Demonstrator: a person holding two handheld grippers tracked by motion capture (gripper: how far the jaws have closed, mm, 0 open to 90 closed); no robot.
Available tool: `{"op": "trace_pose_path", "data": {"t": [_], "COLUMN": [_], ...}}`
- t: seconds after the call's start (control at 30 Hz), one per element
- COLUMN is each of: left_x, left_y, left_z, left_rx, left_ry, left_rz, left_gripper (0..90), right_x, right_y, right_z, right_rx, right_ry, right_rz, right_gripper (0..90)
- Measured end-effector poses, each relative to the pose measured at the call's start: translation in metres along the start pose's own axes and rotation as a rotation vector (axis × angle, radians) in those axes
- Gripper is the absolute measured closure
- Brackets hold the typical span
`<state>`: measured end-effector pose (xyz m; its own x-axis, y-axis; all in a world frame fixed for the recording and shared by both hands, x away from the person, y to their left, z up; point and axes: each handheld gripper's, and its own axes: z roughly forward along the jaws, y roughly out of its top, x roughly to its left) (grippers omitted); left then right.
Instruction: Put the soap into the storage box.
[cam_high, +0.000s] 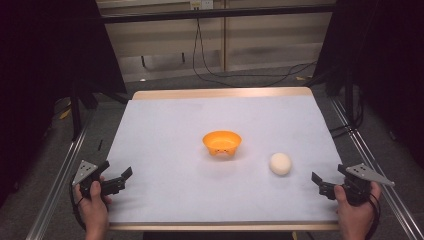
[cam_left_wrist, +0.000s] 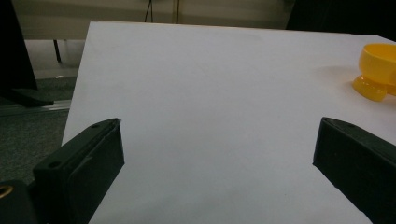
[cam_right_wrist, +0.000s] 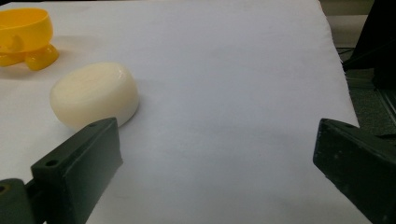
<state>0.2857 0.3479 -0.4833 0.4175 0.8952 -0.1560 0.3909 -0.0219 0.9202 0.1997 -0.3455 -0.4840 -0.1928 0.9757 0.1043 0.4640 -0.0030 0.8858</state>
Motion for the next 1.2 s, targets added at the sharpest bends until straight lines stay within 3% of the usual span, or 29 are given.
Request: {"op": "trace_pose_path", "data": {"t": [0.03,0.3,0.67,0.87,0.9,0.93,1.03,1.2], "left_x": [0.001,0.0,-0.001,-0.001,-0.001,-0.001,-0.001,-0.001], "left_y": [0.0,0.0,0.001,0.001,0.001,0.001,0.001,0.001], "left_z": [0.0,0.0,0.002,0.002,0.002,0.002,0.002,0.003], "left_rx": [0.0,0.0,0.025,0.026,0.026,0.025,0.026,0.028], "left_ry": [0.003,0.0,0.002,0.0,0.0,-0.001,-0.001,-0.003], "left_rz": [0.013,0.006,0.02,0.021,0.021,0.015,0.014,0.018], "left_gripper": [1.8,1.9,1.9,2.0,2.0,2.0,2.0,2.0], "right_x": [0.0,0.0,0.01,0.023,0.023,0.027,0.032,0.04], "right_y": [0.0,0.002,0.011,0.024,0.024,0.028,0.032,0.037], "right_z": [0.0,0.002,0.013,0.028,0.028,0.034,0.039,0.049], "right_rx": [0.001,0.027,0.17,0.305,0.305,0.342,0.388,0.428], "right_ry": [0.002,0.014,0.063,0.074,0.074,0.085,0.097,0.106], "right_rz": [0.004,-0.004,-0.061,-0.086,-0.086,-0.106,-0.126,-0.132], "right_gripper": [0.1,0.1,0.2,0.8,0.8,0.7,0.0,0.0]}}
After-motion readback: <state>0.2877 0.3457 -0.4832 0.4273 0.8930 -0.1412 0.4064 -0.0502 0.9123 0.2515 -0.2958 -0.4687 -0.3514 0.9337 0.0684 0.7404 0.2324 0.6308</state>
